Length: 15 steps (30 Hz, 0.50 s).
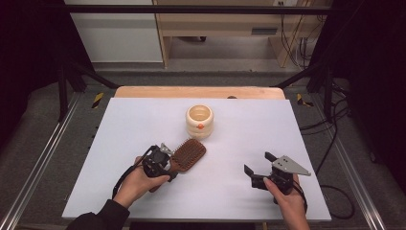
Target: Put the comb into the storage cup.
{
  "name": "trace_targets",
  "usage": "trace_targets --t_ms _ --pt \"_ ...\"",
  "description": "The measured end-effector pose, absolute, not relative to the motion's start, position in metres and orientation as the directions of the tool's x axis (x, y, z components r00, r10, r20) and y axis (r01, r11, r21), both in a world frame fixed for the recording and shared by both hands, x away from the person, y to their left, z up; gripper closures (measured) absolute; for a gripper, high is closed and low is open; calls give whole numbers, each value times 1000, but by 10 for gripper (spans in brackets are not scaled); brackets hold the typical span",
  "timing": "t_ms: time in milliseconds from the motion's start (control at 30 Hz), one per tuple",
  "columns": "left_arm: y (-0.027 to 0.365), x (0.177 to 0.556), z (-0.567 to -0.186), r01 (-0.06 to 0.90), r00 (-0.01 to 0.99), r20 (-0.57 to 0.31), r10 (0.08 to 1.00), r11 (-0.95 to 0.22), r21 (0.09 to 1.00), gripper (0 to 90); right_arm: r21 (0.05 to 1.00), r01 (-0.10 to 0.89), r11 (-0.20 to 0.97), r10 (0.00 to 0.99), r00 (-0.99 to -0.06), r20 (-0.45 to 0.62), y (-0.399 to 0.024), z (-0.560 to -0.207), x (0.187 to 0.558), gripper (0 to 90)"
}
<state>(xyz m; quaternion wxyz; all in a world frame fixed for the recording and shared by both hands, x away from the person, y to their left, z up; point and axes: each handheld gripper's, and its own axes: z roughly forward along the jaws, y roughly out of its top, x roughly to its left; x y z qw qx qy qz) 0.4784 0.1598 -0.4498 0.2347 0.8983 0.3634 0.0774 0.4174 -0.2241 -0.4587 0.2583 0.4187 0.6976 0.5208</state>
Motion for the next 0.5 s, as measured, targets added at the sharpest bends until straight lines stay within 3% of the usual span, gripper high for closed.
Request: trace_targets --t_ms 500 --pt "158 480 -454 620 725 -34 687 -631 467 550 942 316 110 851 -520 75 -223 -459 418 69"
